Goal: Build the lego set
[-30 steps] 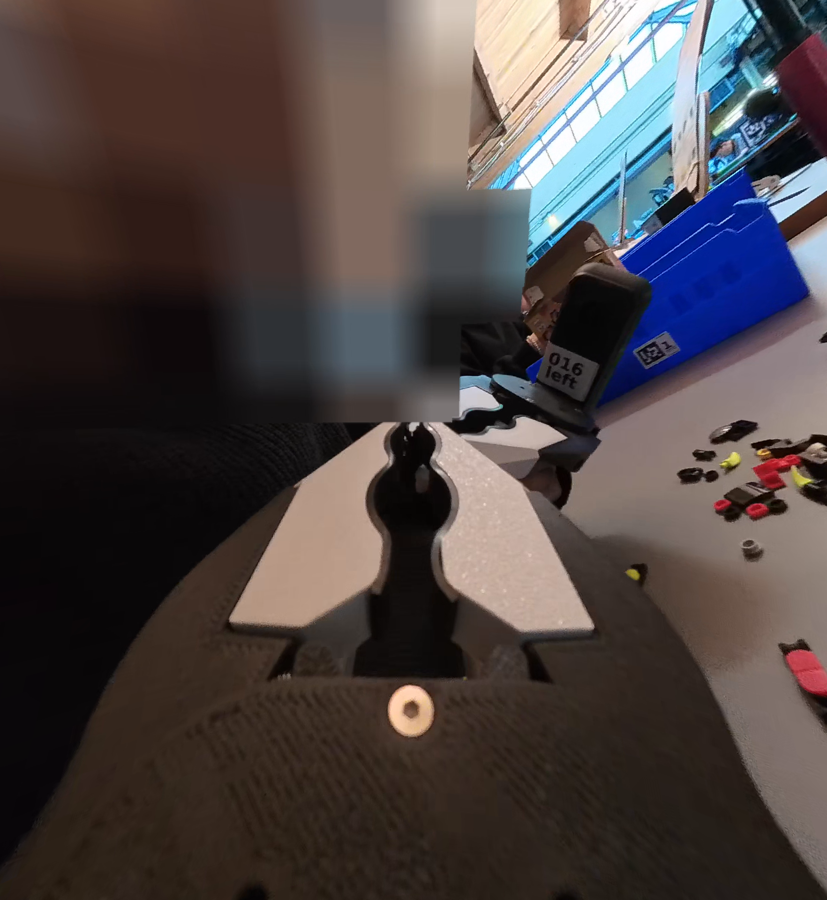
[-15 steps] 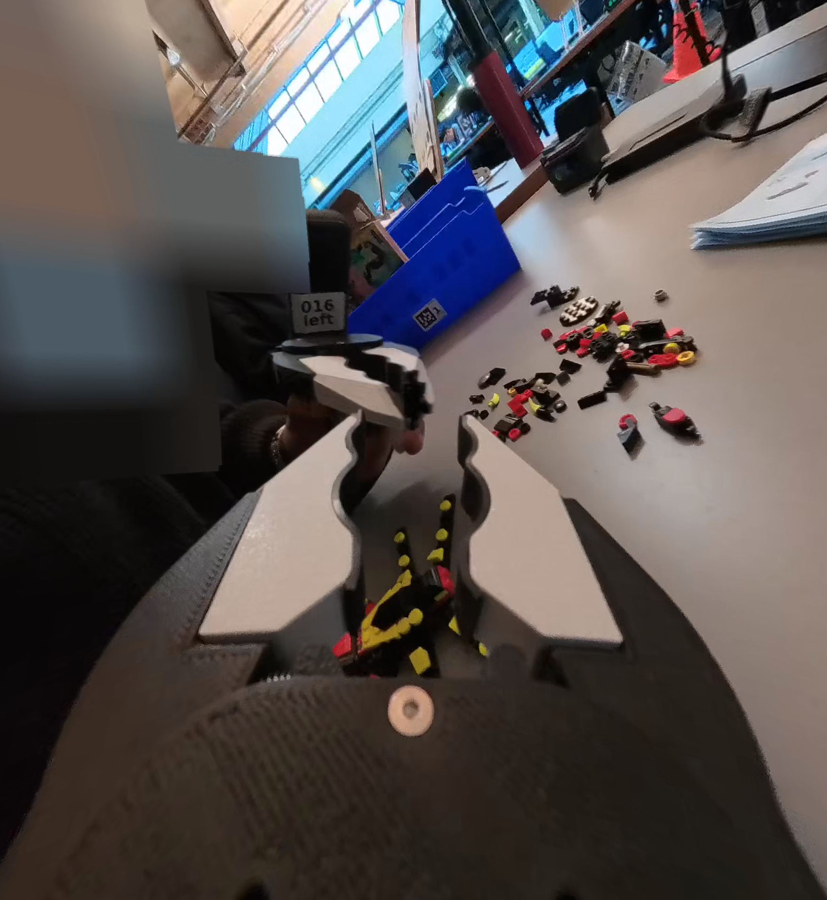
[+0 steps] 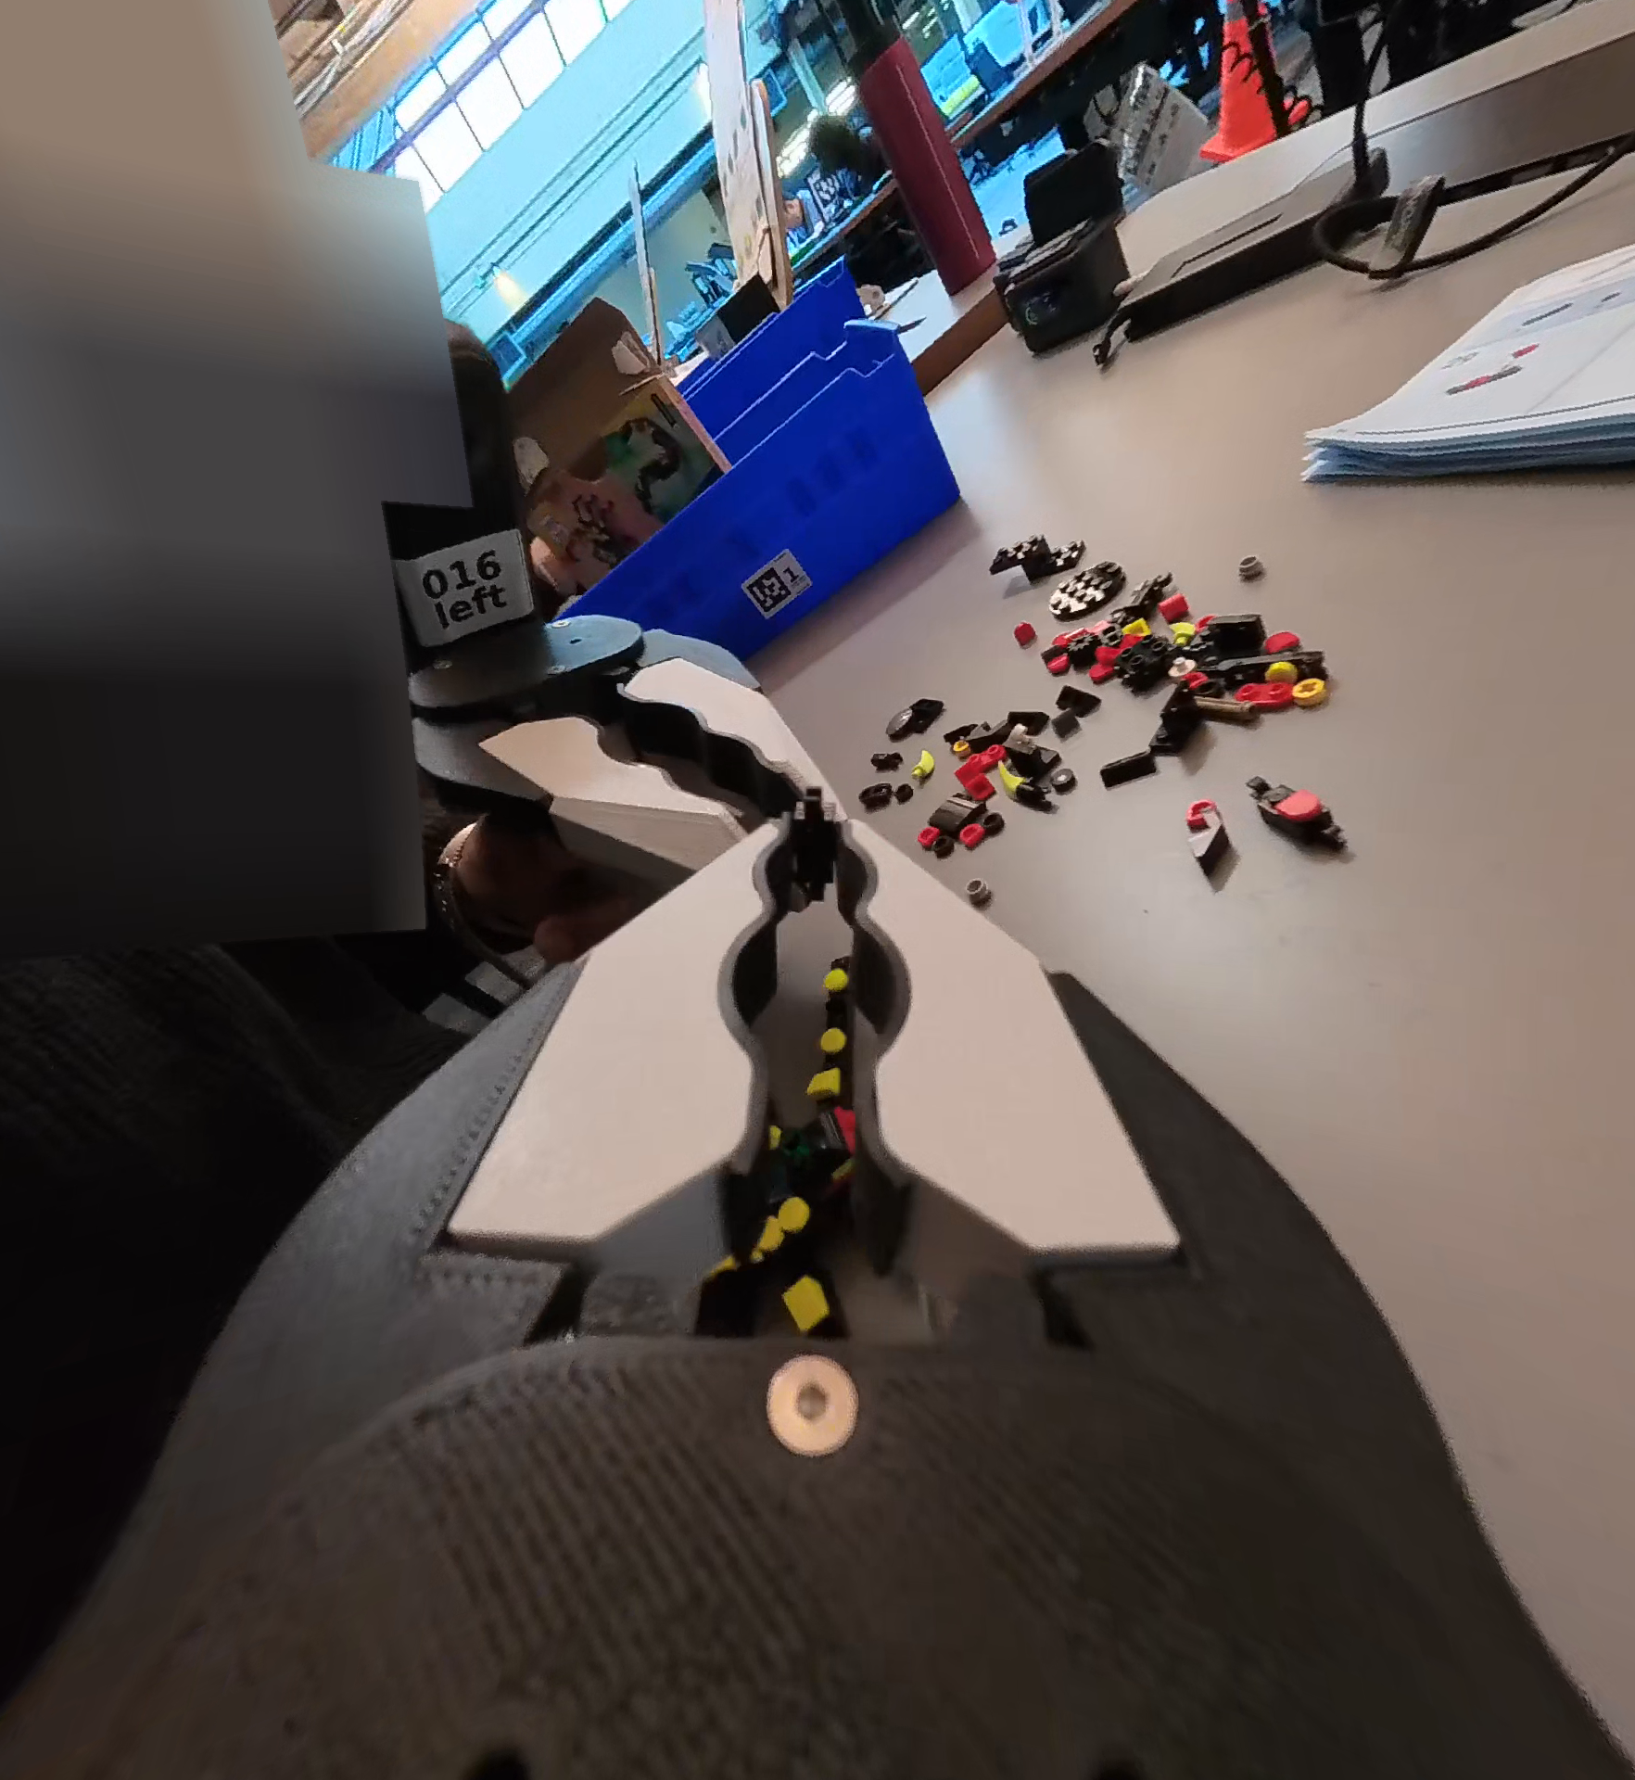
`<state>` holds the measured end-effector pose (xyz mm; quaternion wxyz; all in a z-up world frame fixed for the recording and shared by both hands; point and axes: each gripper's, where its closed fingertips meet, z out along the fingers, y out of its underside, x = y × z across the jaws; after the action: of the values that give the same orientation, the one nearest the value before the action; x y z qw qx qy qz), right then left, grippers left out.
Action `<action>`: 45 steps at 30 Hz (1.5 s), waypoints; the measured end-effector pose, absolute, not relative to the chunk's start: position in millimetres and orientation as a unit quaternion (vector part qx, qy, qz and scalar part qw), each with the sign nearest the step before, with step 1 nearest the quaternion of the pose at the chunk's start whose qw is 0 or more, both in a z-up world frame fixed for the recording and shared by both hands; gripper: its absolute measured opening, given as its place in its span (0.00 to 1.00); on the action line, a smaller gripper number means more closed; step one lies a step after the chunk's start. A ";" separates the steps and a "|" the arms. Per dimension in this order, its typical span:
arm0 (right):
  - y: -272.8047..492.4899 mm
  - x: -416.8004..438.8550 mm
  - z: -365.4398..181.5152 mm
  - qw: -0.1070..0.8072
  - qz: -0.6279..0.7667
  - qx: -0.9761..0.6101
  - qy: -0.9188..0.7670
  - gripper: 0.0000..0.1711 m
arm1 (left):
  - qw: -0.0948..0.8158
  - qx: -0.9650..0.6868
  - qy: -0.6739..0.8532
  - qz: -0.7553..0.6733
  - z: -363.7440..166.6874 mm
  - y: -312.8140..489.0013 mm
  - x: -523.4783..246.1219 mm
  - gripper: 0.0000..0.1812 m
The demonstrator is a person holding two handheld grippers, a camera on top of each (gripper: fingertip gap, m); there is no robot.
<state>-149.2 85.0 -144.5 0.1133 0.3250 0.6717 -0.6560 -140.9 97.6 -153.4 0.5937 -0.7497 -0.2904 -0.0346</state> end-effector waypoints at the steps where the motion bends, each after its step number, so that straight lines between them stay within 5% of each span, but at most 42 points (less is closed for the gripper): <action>1: 85.1 -148.8 -144.2 0.116 -0.655 0.324 0.673 0.03 | 0.594 -0.751 -0.288 -0.032 -153.2 97.7 -140.5 0.04; 15: 88.7 -126.4 -124.5 0.206 -0.679 0.250 0.659 0.03 | 0.640 -0.666 -0.283 -0.259 -131.3 99.3 -118.7 0.03; 45: 90.8 -123.7 -121.9 0.224 -0.675 0.245 0.659 0.03 | 0.648 -0.676 -0.253 -0.243 -126.7 99.8 -111.6 0.07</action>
<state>-123.7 90.8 -121.9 0.2236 0.2452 0.6595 -0.6745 -111.6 99.8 -126.7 0.6482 -0.6759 -0.2530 -0.2430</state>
